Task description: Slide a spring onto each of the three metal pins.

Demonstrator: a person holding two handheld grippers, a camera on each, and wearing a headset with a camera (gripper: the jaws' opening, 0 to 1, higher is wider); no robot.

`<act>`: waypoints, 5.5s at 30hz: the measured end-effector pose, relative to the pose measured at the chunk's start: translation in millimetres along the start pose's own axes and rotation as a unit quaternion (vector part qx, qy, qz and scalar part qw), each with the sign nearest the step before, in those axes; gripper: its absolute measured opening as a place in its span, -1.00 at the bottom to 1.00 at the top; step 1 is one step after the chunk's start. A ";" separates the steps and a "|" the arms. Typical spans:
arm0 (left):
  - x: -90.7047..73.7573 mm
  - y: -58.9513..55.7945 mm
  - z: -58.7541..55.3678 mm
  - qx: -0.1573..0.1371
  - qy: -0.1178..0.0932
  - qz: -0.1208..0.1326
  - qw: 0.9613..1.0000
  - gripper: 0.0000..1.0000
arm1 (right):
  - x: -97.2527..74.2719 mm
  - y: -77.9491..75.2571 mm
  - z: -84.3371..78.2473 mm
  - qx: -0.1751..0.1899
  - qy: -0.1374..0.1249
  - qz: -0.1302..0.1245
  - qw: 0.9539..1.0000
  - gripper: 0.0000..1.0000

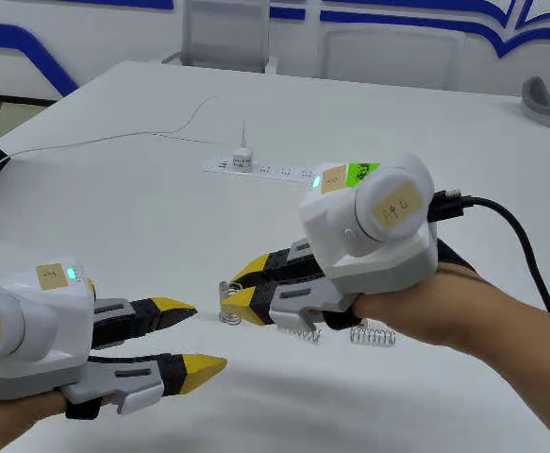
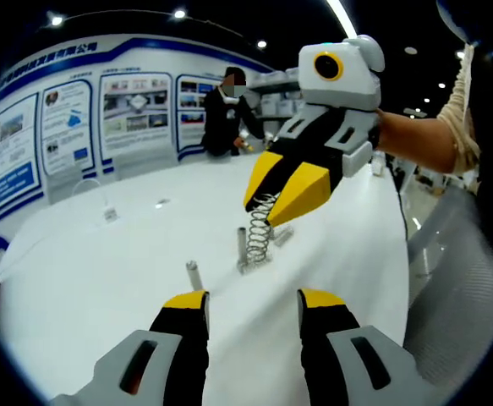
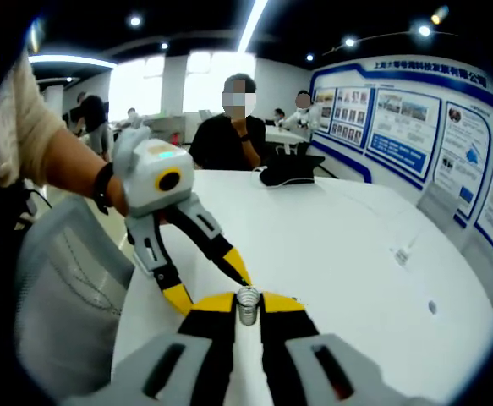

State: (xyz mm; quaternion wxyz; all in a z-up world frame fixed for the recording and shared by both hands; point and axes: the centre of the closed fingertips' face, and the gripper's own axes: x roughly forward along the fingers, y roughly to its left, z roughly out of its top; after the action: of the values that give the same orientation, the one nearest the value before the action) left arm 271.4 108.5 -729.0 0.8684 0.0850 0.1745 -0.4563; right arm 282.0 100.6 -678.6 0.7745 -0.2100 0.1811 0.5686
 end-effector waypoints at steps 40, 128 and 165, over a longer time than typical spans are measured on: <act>-5.1 8.5 -5.0 -0.026 -0.010 0.030 0.999 0.24 | 44.8 -57.8 -10.8 0.094 -0.018 -0.097 0.991 -0.76; -9.0 16.3 -11.1 -0.028 -0.004 0.035 0.999 0.19 | 69.6 -51.1 -53.1 0.128 0.015 -0.084 0.988 -0.76; -5.9 14.8 -5.7 -0.026 -0.006 0.034 0.999 0.19 | 54.3 -41.5 -58.8 0.121 0.018 -0.085 0.989 -0.67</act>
State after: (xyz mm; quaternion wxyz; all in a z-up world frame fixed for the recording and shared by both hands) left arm 279.2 123.2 -732.3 0.8863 0.0648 0.1780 -0.4227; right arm 334.9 102.0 -751.6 0.8364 -0.1392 0.2438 0.4708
